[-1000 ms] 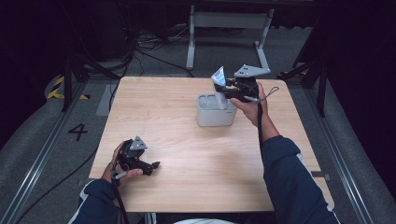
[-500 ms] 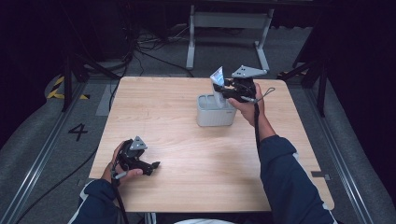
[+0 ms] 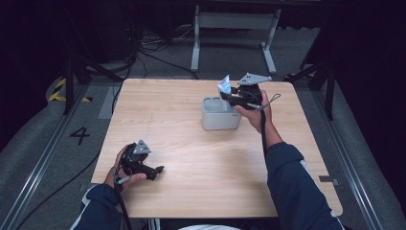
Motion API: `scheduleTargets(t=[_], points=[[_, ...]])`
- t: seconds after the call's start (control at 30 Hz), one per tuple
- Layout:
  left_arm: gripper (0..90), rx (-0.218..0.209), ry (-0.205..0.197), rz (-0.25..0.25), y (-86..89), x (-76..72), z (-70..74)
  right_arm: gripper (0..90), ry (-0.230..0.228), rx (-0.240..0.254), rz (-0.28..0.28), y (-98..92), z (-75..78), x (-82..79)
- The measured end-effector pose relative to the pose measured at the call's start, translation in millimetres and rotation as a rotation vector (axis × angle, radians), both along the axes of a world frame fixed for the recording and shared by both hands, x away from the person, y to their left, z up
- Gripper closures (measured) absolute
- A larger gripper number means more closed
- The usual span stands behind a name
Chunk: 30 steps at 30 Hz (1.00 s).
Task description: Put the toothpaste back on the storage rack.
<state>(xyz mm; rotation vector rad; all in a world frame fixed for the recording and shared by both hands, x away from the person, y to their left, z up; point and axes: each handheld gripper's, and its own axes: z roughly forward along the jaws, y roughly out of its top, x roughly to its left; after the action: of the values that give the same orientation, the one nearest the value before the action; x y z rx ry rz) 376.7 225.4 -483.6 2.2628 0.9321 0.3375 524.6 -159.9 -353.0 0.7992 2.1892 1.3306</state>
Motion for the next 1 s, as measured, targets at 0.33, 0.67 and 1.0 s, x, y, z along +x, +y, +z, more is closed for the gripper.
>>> scheduleTargets(t=[0.33, 0.67, 1.0], points=[[0.2, 0.000, 0.000, 0.000, 0.0, 0.0, 0.0, 61.5, 0.018, -0.044, 0.005, -2.4, -9.0, -2.8], [0.2, -0.001, 0.002, 0.000, -0.1, -0.1, 0.0, 60.7, 0.028, -0.086, 0.003, -3.8, -14.9, -4.9], [0.2, -0.001, 0.002, 0.000, -0.1, -0.1, 0.0, 59.8, 0.040, -0.112, 0.006, -4.8, -19.1, -6.7]])
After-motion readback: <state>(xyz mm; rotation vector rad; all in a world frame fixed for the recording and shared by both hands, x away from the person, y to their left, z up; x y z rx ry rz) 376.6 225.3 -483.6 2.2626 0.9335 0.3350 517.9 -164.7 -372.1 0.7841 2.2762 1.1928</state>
